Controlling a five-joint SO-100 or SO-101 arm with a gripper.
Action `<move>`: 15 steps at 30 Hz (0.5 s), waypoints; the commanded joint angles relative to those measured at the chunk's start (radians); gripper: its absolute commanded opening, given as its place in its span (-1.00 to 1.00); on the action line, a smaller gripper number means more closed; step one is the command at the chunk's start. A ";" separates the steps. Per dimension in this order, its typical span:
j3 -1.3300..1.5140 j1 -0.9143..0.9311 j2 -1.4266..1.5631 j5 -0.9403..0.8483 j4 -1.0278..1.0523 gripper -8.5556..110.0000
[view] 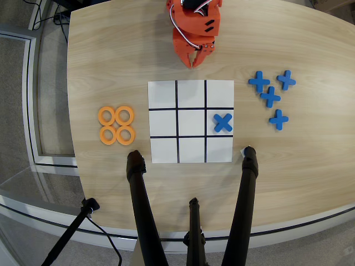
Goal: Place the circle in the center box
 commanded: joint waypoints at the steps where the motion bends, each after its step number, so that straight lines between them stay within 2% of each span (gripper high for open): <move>1: -0.043 0.023 -0.101 0.025 0.002 -0.76; 15: -0.140 0.031 -0.164 0.052 -0.025 -0.67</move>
